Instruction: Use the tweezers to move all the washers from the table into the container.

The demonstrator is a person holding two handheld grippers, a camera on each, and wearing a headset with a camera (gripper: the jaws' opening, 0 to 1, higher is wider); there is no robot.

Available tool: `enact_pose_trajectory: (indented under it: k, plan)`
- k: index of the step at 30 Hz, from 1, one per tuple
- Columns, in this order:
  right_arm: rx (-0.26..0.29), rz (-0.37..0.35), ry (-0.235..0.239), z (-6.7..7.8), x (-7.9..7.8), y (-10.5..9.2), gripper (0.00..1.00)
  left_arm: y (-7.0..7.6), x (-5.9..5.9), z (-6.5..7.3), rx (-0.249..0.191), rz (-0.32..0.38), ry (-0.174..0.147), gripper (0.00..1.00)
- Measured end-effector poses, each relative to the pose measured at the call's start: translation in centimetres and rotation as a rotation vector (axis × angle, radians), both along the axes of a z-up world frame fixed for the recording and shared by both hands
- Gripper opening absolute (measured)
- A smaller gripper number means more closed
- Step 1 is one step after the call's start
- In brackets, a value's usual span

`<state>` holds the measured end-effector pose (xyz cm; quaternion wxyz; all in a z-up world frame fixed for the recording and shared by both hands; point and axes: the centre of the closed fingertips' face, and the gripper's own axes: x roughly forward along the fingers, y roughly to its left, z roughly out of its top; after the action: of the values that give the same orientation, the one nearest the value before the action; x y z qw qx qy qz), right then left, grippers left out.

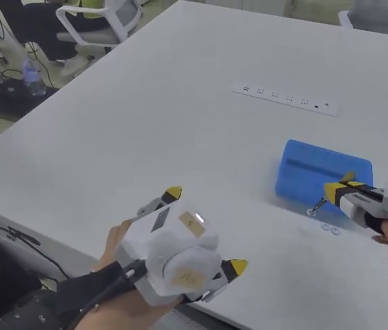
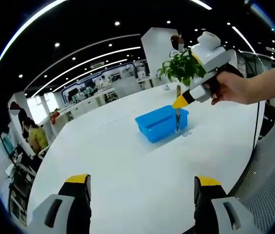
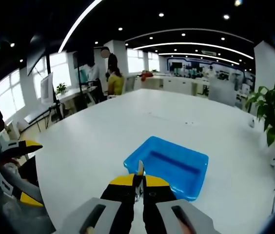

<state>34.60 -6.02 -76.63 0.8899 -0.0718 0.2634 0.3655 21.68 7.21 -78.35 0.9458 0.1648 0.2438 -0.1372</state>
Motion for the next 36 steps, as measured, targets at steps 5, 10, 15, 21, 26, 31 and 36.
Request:
enact_pose_trajectory:
  k: [5, 10, 15, 21, 26, 31, 36]
  plan:
    - [0.010, 0.006, -0.013, 0.9, 0.3, 0.1, 0.01, 0.0, 0.0, -0.1, 0.004, -0.001, 0.003, 0.89]
    - [0.030, -0.006, -0.019, 1.9, 1.0, 0.0, 0.01, 0.0, 0.0, -0.2, 0.008, -0.002, 0.007, 0.89]
    - [0.021, -0.003, -0.032, 2.2, 1.3, -0.1, 0.01, 0.0, -0.1, -0.2, 0.005, -0.001, 0.009, 0.89]
    - [0.027, -0.007, -0.044, 2.8, 2.3, 0.1, 0.01, 0.0, -0.1, -0.2, 0.006, -0.002, 0.009, 0.89]
    - [0.039, -0.031, -0.049, 3.1, 3.5, 0.4, 0.01, 0.1, -0.1, -0.2, 0.007, 0.002, 0.011, 0.88]
    - [0.067, -0.081, -0.052, 2.9, 4.9, 0.3, 0.01, 0.2, 0.0, -0.3, 0.012, 0.008, 0.016, 0.88]
    - [0.051, -0.114, -0.044, 1.8, 6.3, -0.3, 0.01, 0.2, -0.1, -0.4, 0.015, 0.007, 0.020, 0.88]
